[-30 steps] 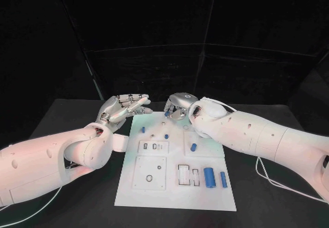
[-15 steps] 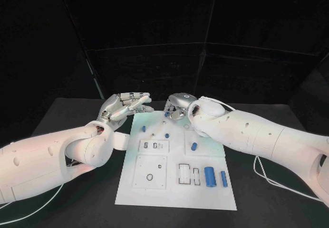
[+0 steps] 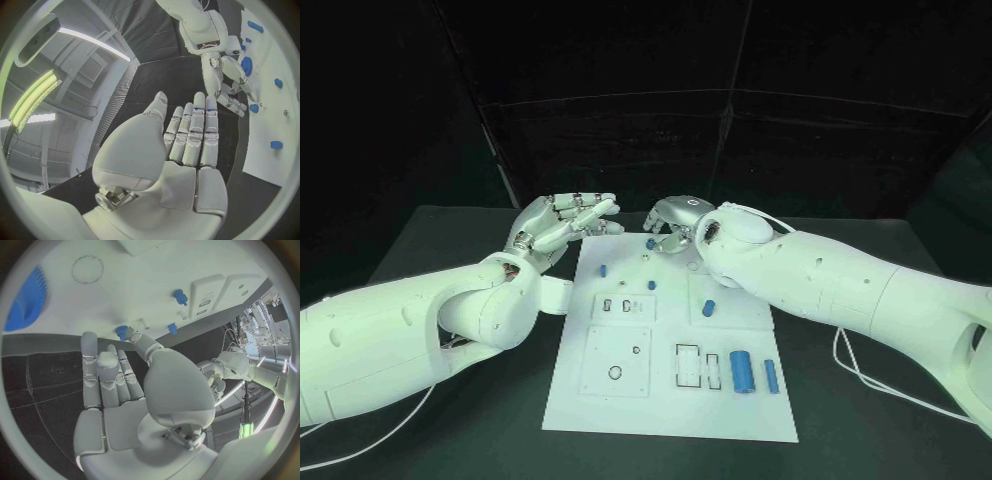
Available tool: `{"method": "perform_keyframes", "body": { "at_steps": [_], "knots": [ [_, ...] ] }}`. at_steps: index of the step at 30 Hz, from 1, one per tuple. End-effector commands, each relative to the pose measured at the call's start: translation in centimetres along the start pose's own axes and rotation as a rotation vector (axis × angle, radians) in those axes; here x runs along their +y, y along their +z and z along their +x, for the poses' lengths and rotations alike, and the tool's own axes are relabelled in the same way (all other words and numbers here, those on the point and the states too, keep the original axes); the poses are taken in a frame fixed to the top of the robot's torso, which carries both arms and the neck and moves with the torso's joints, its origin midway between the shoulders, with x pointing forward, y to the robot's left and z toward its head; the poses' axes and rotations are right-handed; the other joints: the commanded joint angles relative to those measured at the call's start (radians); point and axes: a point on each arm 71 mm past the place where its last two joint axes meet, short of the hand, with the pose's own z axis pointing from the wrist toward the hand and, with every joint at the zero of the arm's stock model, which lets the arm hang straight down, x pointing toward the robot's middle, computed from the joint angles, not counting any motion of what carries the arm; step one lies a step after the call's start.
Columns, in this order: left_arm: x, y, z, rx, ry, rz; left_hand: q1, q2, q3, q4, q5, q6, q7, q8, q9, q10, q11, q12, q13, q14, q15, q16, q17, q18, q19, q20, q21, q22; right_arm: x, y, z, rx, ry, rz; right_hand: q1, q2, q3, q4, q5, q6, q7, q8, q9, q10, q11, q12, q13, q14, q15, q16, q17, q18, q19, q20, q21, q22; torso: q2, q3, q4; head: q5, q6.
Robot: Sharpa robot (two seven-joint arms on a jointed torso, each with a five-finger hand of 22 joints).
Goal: Assemble the parts on the task board
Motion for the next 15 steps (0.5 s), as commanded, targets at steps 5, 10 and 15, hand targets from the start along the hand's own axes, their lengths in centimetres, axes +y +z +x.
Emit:
{"method": "perform_keyframes", "body": {
  "at_steps": [5,10,15],
  "knots": [
    [-0.2,0.0,0.0,0.015,-0.002,0.006,0.001,0.006,-0.001,-0.005,0.003,0.010,0.000,-0.006,-0.001,0.004,0.000,-0.005,-0.001,-0.001,0.003,-0.004,0.002,0.005,0.007,0.002,-0.001,-0.001,-1.2,-1.3,-1.0,-0.075,0.002,0.004,0.031,0.006,-0.054,0.022,0.002,0.010,-0.003,0.000,0.006,-0.024,-0.003,0.049,0.008,0.002,-0.002,-0.015,-0.027,0.015,0.003,-0.001,-0.018,-0.020,-0.002,0.0015,-0.0008,-0.001,0.005],
    [-0.2,-0.1,-0.2,0.013,-0.002,0.005,0.001,0.006,-0.001,-0.005,0.003,0.010,0.000,-0.006,-0.001,0.004,0.000,-0.005,-0.001,-0.001,0.003,-0.004,0.002,0.005,0.007,0.002,-0.001,-0.001,-3.8,-4.0,-1.8,-0.096,0.053,0.051,0.030,0.017,-0.073,0.043,0.023,0.080,0.006,0.016,0.013,0.066,-0.014,0.123,0.020,0.033,-0.011,0.033,0.037,0.011,0.035,-0.009,0.000,0.000,-0.005,0.0017,-0.0062,0.002,0.009],
    [-0.3,-0.2,-0.4,0.009,0.000,0.004,0.001,0.006,-0.001,-0.005,0.003,0.010,0.000,-0.006,-0.001,0.004,0.000,-0.005,-0.001,-0.001,0.003,-0.004,0.002,0.005,0.007,0.002,-0.001,-0.001,-7.0,-6.6,-2.6,-0.074,0.144,0.155,0.005,0.005,-0.093,0.072,0.033,0.112,-0.001,0.028,0.015,0.247,-0.042,0.232,0.064,0.062,-0.030,0.106,0.140,-0.007,0.109,-0.021,0.069,0.109,-0.011,0.0049,-0.0186,0.005,0.010]
  ]
}}
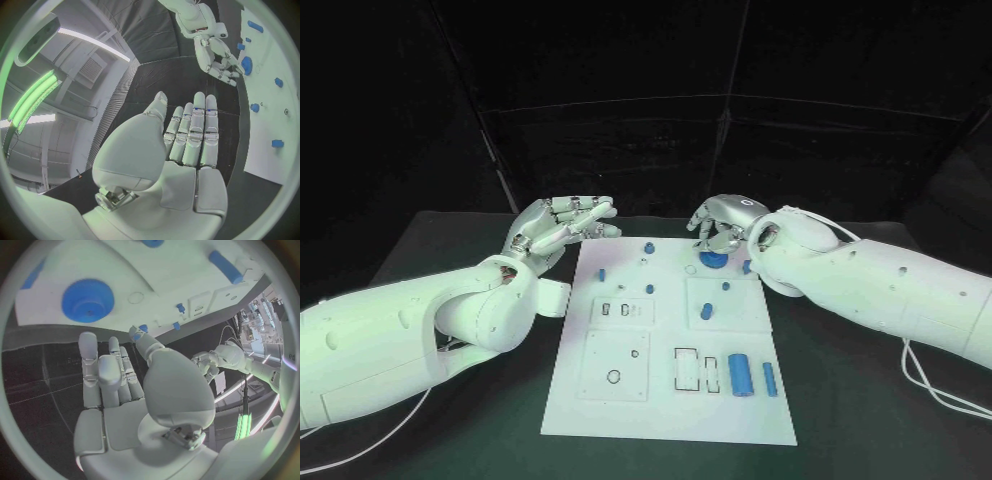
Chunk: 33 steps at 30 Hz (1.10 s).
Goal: Assemble the parts on the task board
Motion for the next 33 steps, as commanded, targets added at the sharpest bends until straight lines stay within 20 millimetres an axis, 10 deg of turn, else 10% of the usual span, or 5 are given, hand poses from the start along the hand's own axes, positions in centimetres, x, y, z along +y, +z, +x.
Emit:
{"method": "perform_keyframes", "body": {
  "at_steps": [1,6,9,15,33],
  "knots": [
    [-0.2,0.0,0.1,0.016,-0.003,0.007,0.001,0.006,0.000,-0.007,0.002,0.010,0.001,-0.007,-0.002,0.004,0.001,-0.007,-0.001,-0.001,0.003,-0.005,0.002,0.005,0.007,0.002,-0.001,-0.001,-1.3,-0.7,-0.6,-0.006,0.105,0.089,-0.017,-0.016,-0.014,0.014,0.006,0.002,-0.011,0.001,-0.001,0.065,-0.017,0.048,0.024,0.020,-0.017,0.027,0.036,-0.009,0.025,-0.010,0.024,0.036,-0.005,0.0025,-0.0107,0.002,0.001],
    [-0.1,0.0,0.0,0.013,-0.002,0.006,0.002,0.006,0.000,-0.008,0.002,0.009,0.001,-0.009,-0.002,0.004,0.001,-0.009,-0.001,0.000,0.003,-0.006,0.002,0.005,0.007,0.003,-0.002,-0.002,-4.5,-2.5,-0.9,0.062,0.171,0.210,-0.019,-0.058,-0.136,0.087,0.008,-0.038,-0.027,-0.015,-0.009,0.123,-0.034,0.268,0.186,0.048,-0.033,0.137,0.201,-0.024,0.075,-0.033,0.072,0.107,-0.008,0.0041,-0.0164,0.003,0.002],
    [-0.1,0.0,0.0,0.015,-0.002,0.004,0.002,0.006,0.000,-0.008,0.002,0.009,0.001,-0.009,-0.002,0.004,0.001,-0.009,-0.001,0.000,0.003,-0.006,0.002,0.005,0.007,0.003,-0.002,-0.002,-5.4,-2.9,-0.7,0.102,0.200,0.257,0.052,-0.036,-0.267,0.198,0.018,-0.080,-0.018,-0.011,-0.005,0.003,-0.018,0.462,0.362,0.050,-0.017,0.192,0.278,-0.028,0.091,-0.021,0.089,0.130,-0.006,0.0043,-0.0162,0.003,0.003],
    [0.0,0.1,0.0,0.017,-0.003,0.002,0.003,0.007,0.001,-0.010,0.003,0.010,0.001,-0.010,-0.002,0.004,0.001,-0.010,-0.001,0.000,0.003,-0.008,0.003,0.005,0.008,0.003,-0.002,-0.003,-5.4,-2.6,-0.4,0.142,0.208,0.275,0.122,-0.032,-0.308,0.315,0.022,-0.097,-0.004,0.004,-0.007,-0.020,-0.009,0.674,0.586,0.056,-0.011,0.232,0.340,-0.032,0.103,-0.012,0.113,0.161,-0.005,0.0040,-0.0130,-0.001,-0.001],
    [0.1,0.3,-0.1,0.019,-0.004,0.000,0.006,0.009,0.004,-0.014,0.003,0.010,0.000,-0.011,-0.002,0.004,0.001,-0.012,-0.001,0.001,0.003,-0.010,0.003,0.005,0.008,0.003,-0.002,-0.003,-3.4,-1.0,0.5,0.183,0.119,0.231,0.198,0.002,-0.307,0.305,0.028,-0.045,-0.010,0.042,-0.005,0.207,-0.015,1.082,1.109,0.074,-0.012,0.293,0.465,-0.044,0.136,-0.011,0.158,0.226,-0.005,0.0030,-0.0132,-0.003,-0.012]
  ]
}}
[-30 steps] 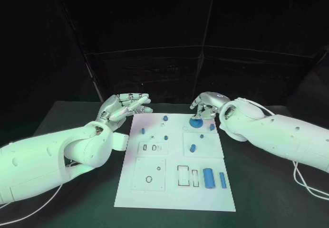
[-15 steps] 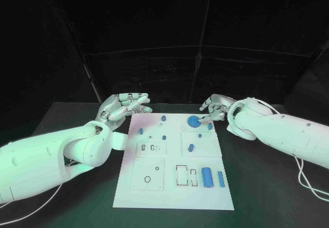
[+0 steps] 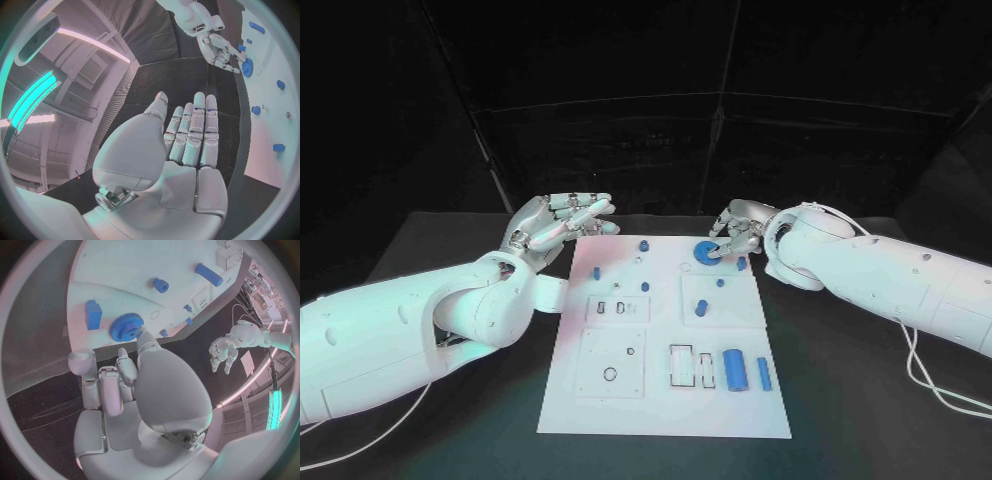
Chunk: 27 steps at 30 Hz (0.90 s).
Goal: Assemble the parts on the task board
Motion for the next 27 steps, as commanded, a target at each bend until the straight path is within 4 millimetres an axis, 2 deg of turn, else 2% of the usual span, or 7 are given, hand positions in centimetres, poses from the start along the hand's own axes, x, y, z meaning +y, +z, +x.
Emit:
{"method": "perform_keyframes", "body": {
  "at_steps": [1,8,27],
  "knots": [
    [-0.10,0.07,0.18,0.018,-0.005,0.006,0.002,0.005,0.001,-0.005,0.003,0.007,-0.003,-0.005,-0.001,0.004,0.001,-0.005,-0.001,0.001,0.003,-0.006,0.001,0.005,0.004,-0.001,-0.002,-0.001,0.21,0.07,0.05,0.016,-0.065,-0.006,0.022,0.003,0.006,-0.023,-0.013,0.013,-0.001,0.006,0.000,0.028,-0.002,0.037,0.051,0.074,0.004,0.007,0.103,-0.013,0.011,0.001,0.009,0.010,0.000,0.0003,0.0000,0.000,-0.002],
    [-0.07,0.11,0.15,0.018,-0.004,0.005,0.002,0.005,0.001,-0.005,0.003,0.007,-0.003,-0.005,-0.001,0.004,0.001,-0.005,-0.001,0.001,0.003,-0.006,0.001,0.005,0.004,-0.001,-0.002,-0.001,0.38,0.16,0.23,0.030,-0.101,-0.002,0.040,0.016,0.020,-0.051,-0.018,0.028,-0.002,0.010,-0.001,0.049,-0.003,0.067,0.096,0.075,0.003,0.012,0.113,-0.015,0.017,0.001,0.017,0.022,0.000,0.0008,0.0005,-0.001,-0.005],
    [-0.02,0.18,0.13,0.018,-0.004,0.003,0.003,0.006,0.002,-0.007,0.002,0.007,-0.003,-0.005,-0.001,0.004,0.001,-0.006,-0.001,0.002,0.003,-0.007,0.001,0.005,0.005,-0.001,-0.003,-0.002,0.83,0.43,0.59,0.050,-0.113,-0.004,0.020,0.026,0.022,-0.055,-0.027,0.040,-0.003,0.011,-0.002,0.061,-0.003,0.082,0.119,0.076,0.003,0.015,0.120,-0.016,0.020,0.001,0.022,0.028,0.000,0.0009,0.0000,0.000,-0.011]
  ]
}}
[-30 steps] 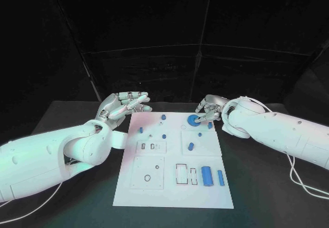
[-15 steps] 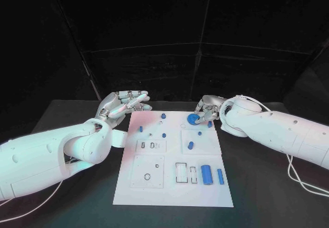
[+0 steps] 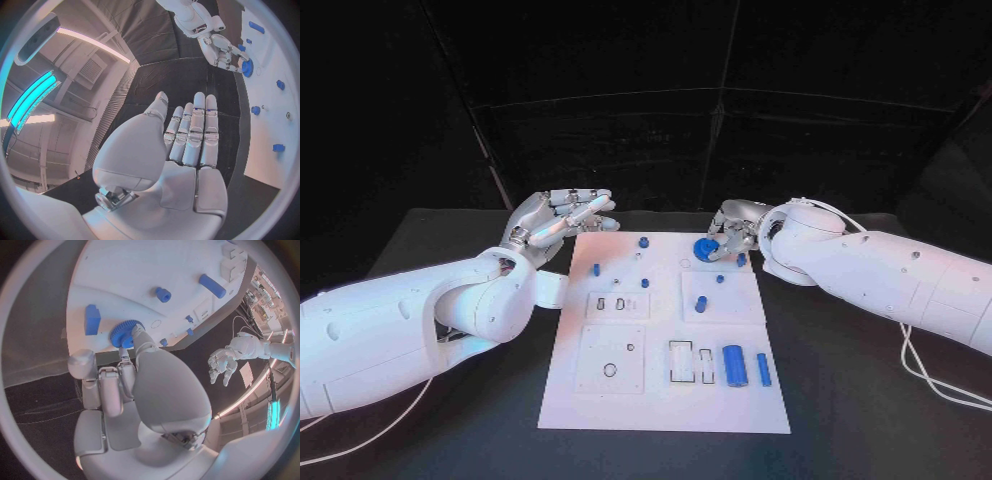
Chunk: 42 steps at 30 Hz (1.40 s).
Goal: Assemble the parts on the task board
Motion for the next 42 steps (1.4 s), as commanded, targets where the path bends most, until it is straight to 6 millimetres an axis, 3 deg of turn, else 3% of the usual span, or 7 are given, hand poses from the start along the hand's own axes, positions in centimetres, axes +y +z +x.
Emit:
{"method": "perform_keyframes", "body": {
  "at_steps": [1,20,24,27,32,42],
  "knots": [
    [-0.1,0.1,0.2,0.016,-0.003,0.006,0.003,0.006,-0.001,-0.004,0.002,0.007,-0.003,-0.005,-0.001,0.004,0.001,-0.006,-0.001,0.002,0.003,-0.003,0.001,0.005,0.005,-0.001,-0.003,-0.002,0.0,0.0,0.1,0.010,-0.015,0.005,-0.015,0.006,-0.001,-0.001,-0.007,0.008,-0.001,0.003,-0.001,0.005,0.001,0.005,0.002,0.076,0.003,0.007,0.120,-0.017,0.008,-0.001,0.004,0.002,0.000,0.0000,0.0000,0.001,0.000],
    [-0.1,0.1,0.1,0.016,-0.003,0.004,0.004,0.007,0.001,-0.007,0.003,0.007,-0.003,-0.007,-0.001,0.004,0.001,-0.008,-0.001,0.002,0.003,-0.005,0.002,0.005,0.005,-0.001,-0.003,-0.002,0.1,0.1,0.1,-0.001,-0.042,0.017,-0.075,0.014,-0.010,0.016,0.014,0.033,-0.007,0.008,-0.001,0.012,-0.003,0.012,0.017,0.078,0.001,0.012,0.133,-0.018,0.013,-0.002,0.012,0.012,0.000,0.0003,0.0002,-0.001,-0.007],
    [-0.1,0.1,0.1,0.016,-0.004,0.003,0.004,0.007,0.001,-0.007,0.003,0.007,-0.003,-0.007,-0.001,0.004,0.001,-0.008,-0.001,0.002,0.003,-0.005,0.002,0.005,0.005,-0.001,-0.003,-0.002,0.3,0.1,0.0,-0.016,-0.069,0.018,-0.064,0.015,-0.003,0.004,0.016,0.043,-0.010,0.011,0.000,0.013,-0.006,0.013,0.021,0.079,-0.002,0.013,0.135,-0.019,0.014,-0.004,0.014,0.015,0.000,0.0007,-0.0001,-0.001,-0.010],
    [-0.1,0.1,0.1,0.017,-0.004,0.003,0.004,0.007,0.001,-0.007,0.003,0.007,-0.003,-0.007,-0.001,0.004,0.001,-0.008,-0.001,0.002,0.003,-0.005,0.002,0.005,0.005,-0.001,-0.003,-0.002,0.4,0.1,-0.1,-0.032,-0.085,0.021,-0.043,0.026,0.016,-0.014,-0.014,0.054,-0.012,0.012,-0.001,0.017,-0.009,0.016,0.027,0.079,-0.004,0.015,0.140,-0.019,0.015,-0.007,0.016,0.018,0.000,0.0009,0.0005,-0.001,-0.011],
    [-0.1,0.1,0.1,0.017,-0.004,0.002,0.004,0.007,0.001,-0.007,0.003,0.007,-0.003,-0.007,-0.001,0.004,0.001,-0.008,-0.001,0.002,0.003,-0.005,0.002,0.005,0.005,-0.001,-0.003,-0.002,0.9,0.0,-0.4,-0.094,-0.129,0.009,-0.026,0.040,0.046,-0.034,-0.025,0.074,-0.015,0.016,0.000,0.028,-0.012,0.024,0.043,0.081,-0.007,0.017,0.147,-0.021,0.021,-0.009,0.021,0.027,-0.001,0.0007,0.0005,-0.001,-0.013],
    [-0.1,0.1,0.1,0.017,-0.004,0.002,0.005,0.008,0.002,-0.008,0.003,0.007,-0.003,-0.007,-0.001,0.005,0.001,-0.009,-0.001,0.003,0.003,-0.006,0.002,0.005,0.005,-0.001,-0.003,-0.003,2.4,-0.7,-0.7,-0.188,-0.136,-0.048,-0.053,0.047,0.066,-0.029,-0.019,0.098,-0.023,0.017,-0.001,0.042,-0.018,0.034,0.060,0.083,-0.012,0.021,0.157,-0.023,0.028,-0.014,0.026,0.036,0.000,0.0016,0.0004,0.002,-0.011]
  ]
}}
